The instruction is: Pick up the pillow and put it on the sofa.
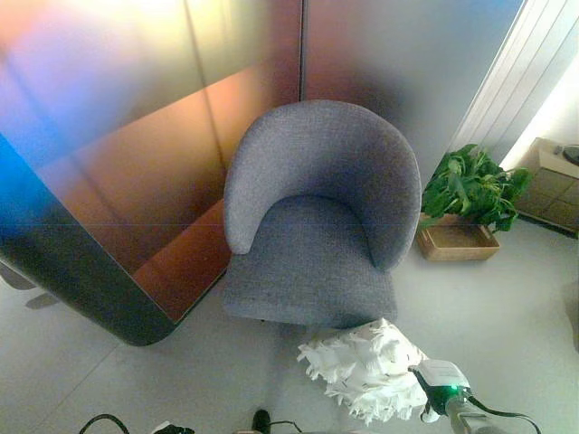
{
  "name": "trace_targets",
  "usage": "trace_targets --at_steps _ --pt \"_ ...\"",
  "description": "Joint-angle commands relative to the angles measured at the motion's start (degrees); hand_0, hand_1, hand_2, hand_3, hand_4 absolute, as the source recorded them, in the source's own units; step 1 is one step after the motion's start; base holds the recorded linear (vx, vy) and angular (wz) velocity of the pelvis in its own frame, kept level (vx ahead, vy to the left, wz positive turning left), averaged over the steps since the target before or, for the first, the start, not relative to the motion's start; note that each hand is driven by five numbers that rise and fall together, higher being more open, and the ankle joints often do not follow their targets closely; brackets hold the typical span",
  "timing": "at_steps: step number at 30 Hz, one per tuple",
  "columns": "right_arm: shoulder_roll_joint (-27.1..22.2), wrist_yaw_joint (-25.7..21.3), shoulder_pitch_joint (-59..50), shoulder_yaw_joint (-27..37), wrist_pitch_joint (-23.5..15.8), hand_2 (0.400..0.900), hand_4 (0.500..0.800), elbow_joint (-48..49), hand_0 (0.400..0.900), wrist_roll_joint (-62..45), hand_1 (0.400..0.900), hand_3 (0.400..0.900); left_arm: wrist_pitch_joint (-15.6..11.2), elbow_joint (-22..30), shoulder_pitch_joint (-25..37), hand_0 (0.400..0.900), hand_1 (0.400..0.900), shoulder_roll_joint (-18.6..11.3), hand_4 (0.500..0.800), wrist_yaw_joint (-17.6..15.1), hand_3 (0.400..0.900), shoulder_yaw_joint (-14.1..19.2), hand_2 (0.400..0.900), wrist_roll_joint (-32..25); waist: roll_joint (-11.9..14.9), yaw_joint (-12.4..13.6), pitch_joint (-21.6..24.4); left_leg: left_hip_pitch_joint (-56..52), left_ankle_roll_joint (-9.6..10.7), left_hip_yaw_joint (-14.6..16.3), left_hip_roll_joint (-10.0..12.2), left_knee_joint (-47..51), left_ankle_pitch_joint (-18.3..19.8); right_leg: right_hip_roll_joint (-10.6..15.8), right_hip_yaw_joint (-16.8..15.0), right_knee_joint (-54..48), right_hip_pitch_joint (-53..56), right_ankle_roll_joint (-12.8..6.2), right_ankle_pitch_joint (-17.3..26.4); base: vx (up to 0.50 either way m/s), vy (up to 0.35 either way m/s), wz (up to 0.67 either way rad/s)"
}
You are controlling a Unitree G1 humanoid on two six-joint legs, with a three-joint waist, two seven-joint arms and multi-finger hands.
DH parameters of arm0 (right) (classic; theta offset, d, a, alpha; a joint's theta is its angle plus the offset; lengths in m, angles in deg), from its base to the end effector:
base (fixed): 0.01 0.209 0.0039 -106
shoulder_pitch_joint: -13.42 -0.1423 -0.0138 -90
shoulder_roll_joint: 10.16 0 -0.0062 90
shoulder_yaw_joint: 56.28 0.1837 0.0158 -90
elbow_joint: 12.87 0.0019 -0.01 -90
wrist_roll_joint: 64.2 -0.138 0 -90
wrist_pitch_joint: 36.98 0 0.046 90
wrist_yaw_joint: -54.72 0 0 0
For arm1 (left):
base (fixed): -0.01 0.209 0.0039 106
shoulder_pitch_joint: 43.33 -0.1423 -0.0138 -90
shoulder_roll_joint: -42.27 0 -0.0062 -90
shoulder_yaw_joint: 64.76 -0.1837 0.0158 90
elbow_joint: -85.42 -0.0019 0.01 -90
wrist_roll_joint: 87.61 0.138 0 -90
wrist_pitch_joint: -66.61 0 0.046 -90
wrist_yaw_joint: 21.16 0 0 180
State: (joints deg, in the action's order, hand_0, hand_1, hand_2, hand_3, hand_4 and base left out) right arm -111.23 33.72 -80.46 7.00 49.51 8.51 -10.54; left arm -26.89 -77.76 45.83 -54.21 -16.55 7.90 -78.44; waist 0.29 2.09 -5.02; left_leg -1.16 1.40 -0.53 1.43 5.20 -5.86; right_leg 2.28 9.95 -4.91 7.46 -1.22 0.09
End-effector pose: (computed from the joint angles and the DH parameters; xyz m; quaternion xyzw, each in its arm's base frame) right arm 0.0958 -0.2772 -0.0913 -0.6963 0.3284 0.2094 0.6030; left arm 0.0582 0.2691 -0.1044 0.2760 0.5940 -0.0921 0.7501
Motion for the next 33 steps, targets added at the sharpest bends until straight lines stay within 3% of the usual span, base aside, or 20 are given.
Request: trace_targets --at_steps 1,4,12,18,27,33 --pt "-3.0 -4.1 -4.8 -0.4 3.8 0.9 0.8 0.7 0.9 -3.4 0.9 0.9 -0.2 0.2 4.4 0.9 0.9 -1.7 0.8 -2.2 0.9 -0.9 0.9 1.1 1.9 1.6 -2.7 -4.1 -0.4 0.9 -0.4 -0.2 7.0 4.2 -0.8 -0.1 -2.0 -6.24 3.2 0.0 0.0 0.0" --pt "-3.3 -4.3 -5.3 0.1 3.8 0.9 0.8 0.5 0.9 -2.7 0.9 0.9 -1.7 0.7 4.0 0.9 0.9 -1.6 0.8 -2.0 0.9 -1.1 0.9 0.7 1.5 1.7 -3.1 -3.6 -0.2 0.6 -0.3 -0.2 6.6 4.2 -0.8 -0.1 -2.4 -6.2 3.3 0.01 -0.055 -0.01" --pt "-6.1 -4.5 -8.0 -0.3 4.2 0.9 0.8 0.8 0.9 -2.9 0.9 0.9 -0.7 1.7 5.3 0.9 0.9 -2.9 0.8 -0.2 0.9 -2.1 0.9 -1.2 0.5 2.0 -4.8 -0.4 0.4 0.0 -0.1 -0.2 5.1 4.2 -0.4 -0.1 -5.3 -6.11 3.8 -0.04 -0.055 0.03" --pt "-9.3 -5.5 -13.2 -2.0 4.4 0.9 0.8 0.7 0.9 -0.9 0.9 0.9 -1.3 2.2 8.2 0.9 0.9 -4.5 0.8 1.1 0.9 -3.2 0.9 -3.2 -0.3 2.2 -7.7 3.4 0.6 -0.7 -0.1 -0.2 3.7 4.0 -0.2 -0.1 -8.6 -5.61 4.4 -0.12 -0.051 0.03" --pt "-13.1 -9.5 -20.2 -4.2 8.6 0.9 0.8 2.3 0.9 -2.1 0.9 0.9 -2.4 3.8 12.1 0.9 0.9 -6.3 0.8 1.4 0.9 -5.5 0.9 -7.1 -1.4 2.1 -13.1 9.2 0.8 -2.5 -0.2 -0.2 1.3 3.1 0.7 2.8 -14.4 -4.19 4.0 -0.09 -0.052 0.09" --pt "-16.1 -9.5 -26.0 -4.9 6.7 0.9 0.8 2.5 0.9 -1.1 0.9 0.9 -2.6 5.2 13.4 0.9 0.9 -6.6 0.8 1.7 0.9 -6.0 0.9 -9.6 -2.9 1.9 -16.0 12.7 1.1 -2.8 -0.7 -0.2 0.2 3.2 0.4 2.9 -18.1 -4.03 4.7 -0.09 0.021 0.02"
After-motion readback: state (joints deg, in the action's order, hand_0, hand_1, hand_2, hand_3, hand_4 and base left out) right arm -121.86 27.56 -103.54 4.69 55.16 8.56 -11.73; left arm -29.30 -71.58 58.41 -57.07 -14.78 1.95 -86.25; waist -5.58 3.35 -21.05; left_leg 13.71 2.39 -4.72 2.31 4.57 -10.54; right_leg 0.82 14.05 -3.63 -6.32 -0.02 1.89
